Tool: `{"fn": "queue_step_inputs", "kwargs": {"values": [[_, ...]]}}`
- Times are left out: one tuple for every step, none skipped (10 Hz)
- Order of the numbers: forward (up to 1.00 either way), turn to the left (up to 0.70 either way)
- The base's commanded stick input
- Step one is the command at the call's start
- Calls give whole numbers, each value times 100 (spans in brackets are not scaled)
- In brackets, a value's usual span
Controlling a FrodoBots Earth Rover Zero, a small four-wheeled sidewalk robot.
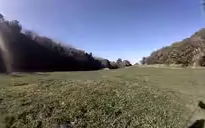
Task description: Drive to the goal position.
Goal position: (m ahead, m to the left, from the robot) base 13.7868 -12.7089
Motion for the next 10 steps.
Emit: {"fn": "queue_step_inputs", "kwargs": {"values": [[58,-53],[58,-52],[58,-53],[58,-53],[58,-52],[58,-52],[58,-51],[58,-50],[58,-47],[58,-46]]}}
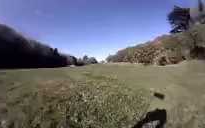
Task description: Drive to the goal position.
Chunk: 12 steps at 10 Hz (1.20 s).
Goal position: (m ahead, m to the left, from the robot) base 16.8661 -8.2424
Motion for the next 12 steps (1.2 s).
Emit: {"fn": "queue_step_inputs", "kwargs": {"values": [[58,-44],[58,-43],[58,-43],[58,-43],[58,-42],[58,-43],[58,-43],[58,-43],[58,-40],[58,-40],[58,-39],[58,-20]]}}
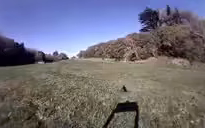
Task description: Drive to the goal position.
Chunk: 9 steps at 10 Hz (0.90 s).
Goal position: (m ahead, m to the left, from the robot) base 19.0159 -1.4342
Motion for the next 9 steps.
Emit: {"fn": "queue_step_inputs", "kwargs": {"values": [[58,-11],[54,-5],[45,-2],[4,0],[5,0],[5,0],[4,0],[4,0],[42,0]]}}
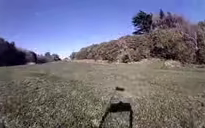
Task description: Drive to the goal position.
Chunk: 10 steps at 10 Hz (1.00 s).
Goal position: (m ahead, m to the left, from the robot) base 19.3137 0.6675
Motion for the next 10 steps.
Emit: {"fn": "queue_step_inputs", "kwargs": {"values": [[63,0],[70,0],[70,0],[70,0],[70,0],[70,0],[70,0],[70,0],[70,0],[70,0]]}}
